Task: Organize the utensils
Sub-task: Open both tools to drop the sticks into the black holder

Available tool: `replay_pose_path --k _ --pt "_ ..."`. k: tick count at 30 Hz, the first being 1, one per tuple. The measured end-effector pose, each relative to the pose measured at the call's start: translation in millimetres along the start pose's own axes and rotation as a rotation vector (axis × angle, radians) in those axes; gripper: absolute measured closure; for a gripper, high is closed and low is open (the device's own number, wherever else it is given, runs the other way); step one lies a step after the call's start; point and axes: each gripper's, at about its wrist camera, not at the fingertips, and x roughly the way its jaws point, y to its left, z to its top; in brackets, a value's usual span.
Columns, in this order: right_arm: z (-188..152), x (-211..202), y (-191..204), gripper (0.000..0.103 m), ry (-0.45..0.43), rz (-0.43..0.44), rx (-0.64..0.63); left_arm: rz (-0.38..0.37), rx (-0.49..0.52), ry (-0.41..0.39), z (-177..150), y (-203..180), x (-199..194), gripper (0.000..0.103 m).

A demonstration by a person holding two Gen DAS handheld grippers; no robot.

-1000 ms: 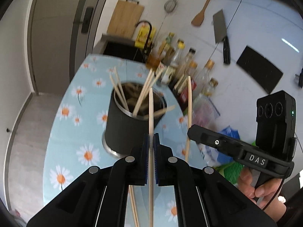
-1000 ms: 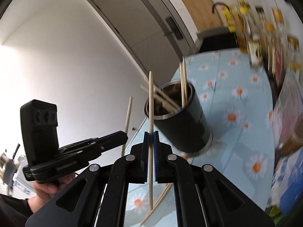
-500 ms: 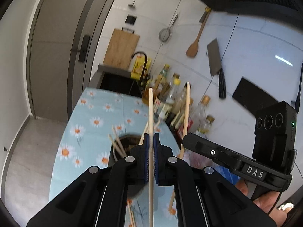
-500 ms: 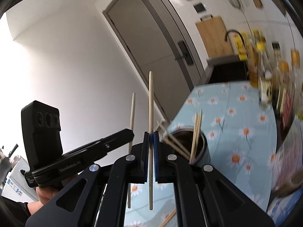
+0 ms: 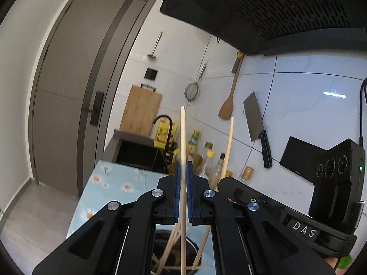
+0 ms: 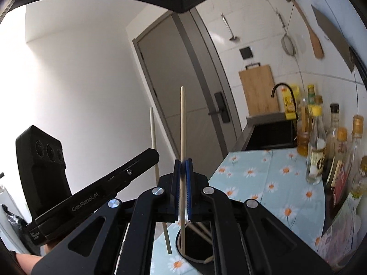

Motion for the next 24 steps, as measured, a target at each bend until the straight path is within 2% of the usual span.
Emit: replay_pose_path --k 7,11,15,16,17,19,24 --pt "-3.6 15.5 -8.0 0.098 -0.008 -0.046 -0.008 0.017 0.040 -0.054 -8.4 0.9 12.1 0.099" --pt "-8.8 24.4 -15.6 0.098 -0.008 -0.063 -0.011 0.026 0.039 -0.058 -15.7 5.4 17.4 0.099" --pt "-12.8 27.7 -23.8 0.097 0.003 -0.057 0.026 0.059 0.024 -0.011 -20.1 13.3 27.7 0.098" --pt "-13.7 28.3 -24.6 0.096 0.008 -0.061 0.026 0.066 0.022 -0.002 -20.9 15.5 29.1 0.098" --pt "-14.4 28.2 -25.0 0.088 0.011 -0.060 0.027 0.070 0.019 0.012 -21.2 17.4 30.5 0.098" --pt "-16.1 27.6 -25.7 0.080 0.013 -0.060 0.034 0.072 0.012 0.023 -21.5 20.2 30.8 0.098" --pt "-16.3 24.8 -26.4 0.080 0.020 -0.055 0.045 0.071 -0.004 0.038 -20.7 24.2 27.9 0.098"
